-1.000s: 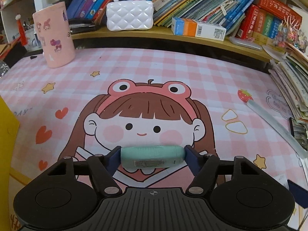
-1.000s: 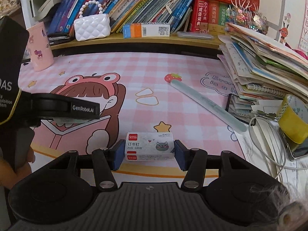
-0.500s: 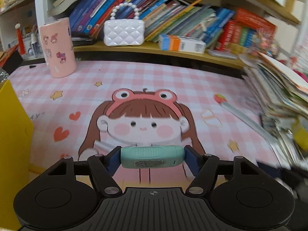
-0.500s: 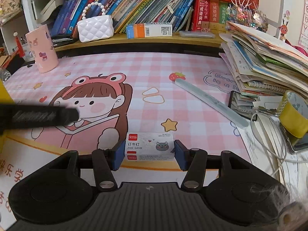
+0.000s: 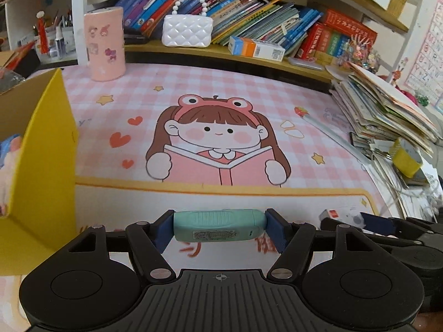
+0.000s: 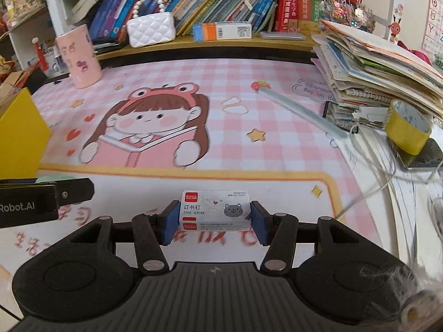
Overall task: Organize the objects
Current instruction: 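Carry the staple box in the right tool while the left tool carries the stapler to the box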
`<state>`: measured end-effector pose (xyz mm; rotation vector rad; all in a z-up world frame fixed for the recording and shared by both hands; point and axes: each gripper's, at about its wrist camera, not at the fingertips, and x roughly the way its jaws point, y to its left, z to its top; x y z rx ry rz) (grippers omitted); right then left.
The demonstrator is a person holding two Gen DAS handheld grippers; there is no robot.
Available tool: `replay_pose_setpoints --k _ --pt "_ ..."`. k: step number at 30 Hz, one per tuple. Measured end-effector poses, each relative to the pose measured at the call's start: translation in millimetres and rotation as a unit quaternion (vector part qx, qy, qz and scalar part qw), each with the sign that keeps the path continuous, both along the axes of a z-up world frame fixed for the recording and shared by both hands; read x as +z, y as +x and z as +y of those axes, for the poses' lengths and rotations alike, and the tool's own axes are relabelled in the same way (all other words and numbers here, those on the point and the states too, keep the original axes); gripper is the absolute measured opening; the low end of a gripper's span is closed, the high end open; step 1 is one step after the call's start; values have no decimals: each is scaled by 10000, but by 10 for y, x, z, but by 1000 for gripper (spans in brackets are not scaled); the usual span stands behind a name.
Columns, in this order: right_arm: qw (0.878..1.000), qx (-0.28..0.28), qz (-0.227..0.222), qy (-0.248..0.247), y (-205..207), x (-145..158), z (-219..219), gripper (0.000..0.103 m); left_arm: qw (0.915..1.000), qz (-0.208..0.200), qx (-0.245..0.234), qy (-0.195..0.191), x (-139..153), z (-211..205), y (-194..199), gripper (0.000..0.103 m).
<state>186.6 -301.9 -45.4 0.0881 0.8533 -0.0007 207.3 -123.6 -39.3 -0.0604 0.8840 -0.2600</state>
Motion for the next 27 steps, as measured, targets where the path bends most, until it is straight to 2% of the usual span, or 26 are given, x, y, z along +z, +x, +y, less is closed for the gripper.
replay_pose_setpoints --k 8,15,27 --pt "9999 95 -75 -74 -353 85 363 51 9997 -206 -123 4 73 306 -430 69" --pt "9996 228 -122 -118 -729 150 777 51 9997 -227 12 -99 93 741 -845 69" --pt "9969 785 -89 -44 -1341 161 1607 51 9987 -139 464 -167 105 1537 -1507 69"
